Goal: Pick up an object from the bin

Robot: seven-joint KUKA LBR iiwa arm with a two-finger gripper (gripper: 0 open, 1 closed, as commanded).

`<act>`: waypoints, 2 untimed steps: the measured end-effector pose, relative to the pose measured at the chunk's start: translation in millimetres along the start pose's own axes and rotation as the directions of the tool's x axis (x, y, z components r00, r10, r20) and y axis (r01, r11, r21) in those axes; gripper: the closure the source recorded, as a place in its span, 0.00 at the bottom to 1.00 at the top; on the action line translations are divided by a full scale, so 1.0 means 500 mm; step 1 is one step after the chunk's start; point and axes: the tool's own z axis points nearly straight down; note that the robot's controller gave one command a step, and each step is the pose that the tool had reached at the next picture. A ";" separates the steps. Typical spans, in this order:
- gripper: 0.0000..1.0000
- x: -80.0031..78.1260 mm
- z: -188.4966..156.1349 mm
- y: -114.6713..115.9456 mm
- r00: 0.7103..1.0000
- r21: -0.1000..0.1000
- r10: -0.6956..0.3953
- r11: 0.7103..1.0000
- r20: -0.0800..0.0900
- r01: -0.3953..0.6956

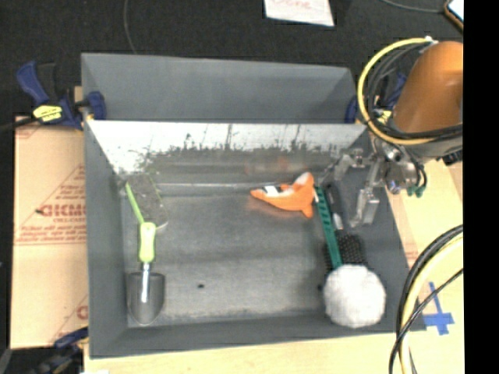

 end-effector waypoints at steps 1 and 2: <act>0.00 -0.003 -0.011 0.002 1.000 0.002 -0.005 1.000 0.008 0.005; 0.00 -0.084 0.094 0.082 0.964 0.004 -0.265 0.964 0.011 0.265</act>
Offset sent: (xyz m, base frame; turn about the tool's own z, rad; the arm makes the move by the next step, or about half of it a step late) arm 0.0407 0.0413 -0.0477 -0.2688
